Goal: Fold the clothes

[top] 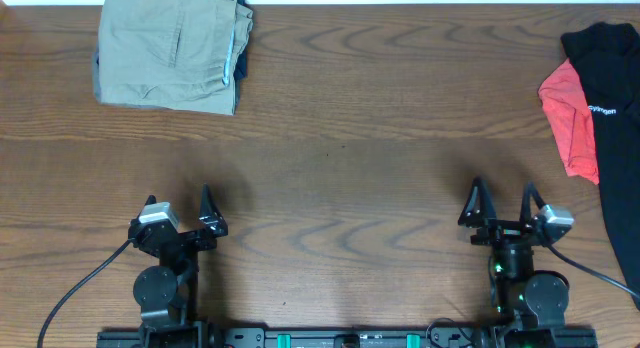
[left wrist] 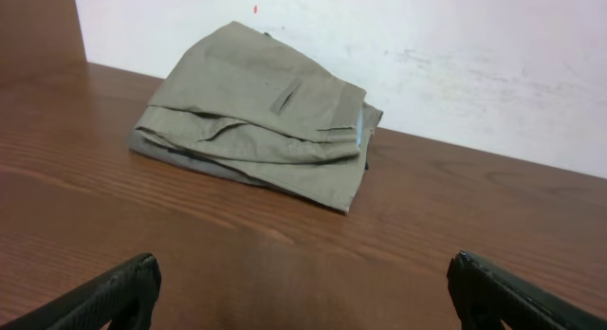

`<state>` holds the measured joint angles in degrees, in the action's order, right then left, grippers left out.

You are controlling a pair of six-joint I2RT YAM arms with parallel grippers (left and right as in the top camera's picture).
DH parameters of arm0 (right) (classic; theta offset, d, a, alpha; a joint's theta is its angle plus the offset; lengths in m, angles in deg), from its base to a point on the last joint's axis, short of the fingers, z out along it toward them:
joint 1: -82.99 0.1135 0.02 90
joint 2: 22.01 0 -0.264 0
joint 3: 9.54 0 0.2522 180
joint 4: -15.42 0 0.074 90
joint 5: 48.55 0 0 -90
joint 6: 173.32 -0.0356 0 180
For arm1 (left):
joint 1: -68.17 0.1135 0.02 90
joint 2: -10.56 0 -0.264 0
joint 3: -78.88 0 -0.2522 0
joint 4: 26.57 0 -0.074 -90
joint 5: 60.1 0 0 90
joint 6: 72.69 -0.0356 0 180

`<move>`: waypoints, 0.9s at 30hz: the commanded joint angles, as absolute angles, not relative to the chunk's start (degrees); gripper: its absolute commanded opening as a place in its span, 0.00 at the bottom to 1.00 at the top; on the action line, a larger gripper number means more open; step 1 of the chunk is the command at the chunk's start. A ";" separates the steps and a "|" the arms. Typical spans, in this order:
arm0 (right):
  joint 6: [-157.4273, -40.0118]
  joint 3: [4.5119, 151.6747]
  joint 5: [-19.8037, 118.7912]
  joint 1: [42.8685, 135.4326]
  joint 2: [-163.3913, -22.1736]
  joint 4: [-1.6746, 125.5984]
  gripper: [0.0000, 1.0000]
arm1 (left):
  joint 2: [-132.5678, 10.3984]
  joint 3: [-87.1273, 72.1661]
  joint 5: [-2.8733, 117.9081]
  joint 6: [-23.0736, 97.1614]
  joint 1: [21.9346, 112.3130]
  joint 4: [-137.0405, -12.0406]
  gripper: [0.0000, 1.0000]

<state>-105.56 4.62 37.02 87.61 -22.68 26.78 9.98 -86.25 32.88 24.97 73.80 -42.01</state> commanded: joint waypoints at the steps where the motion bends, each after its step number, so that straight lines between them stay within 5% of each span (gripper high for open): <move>1: -104.60 4.53 37.42 86.01 -22.30 29.78 0.99 | 10.33 -87.13 32.19 24.66 74.04 -44.17 0.98; 27: -97.82 4.53 42.34 84.03 -22.33 33.45 0.99 | 10.33 -87.13 32.19 24.66 74.04 -44.15 0.98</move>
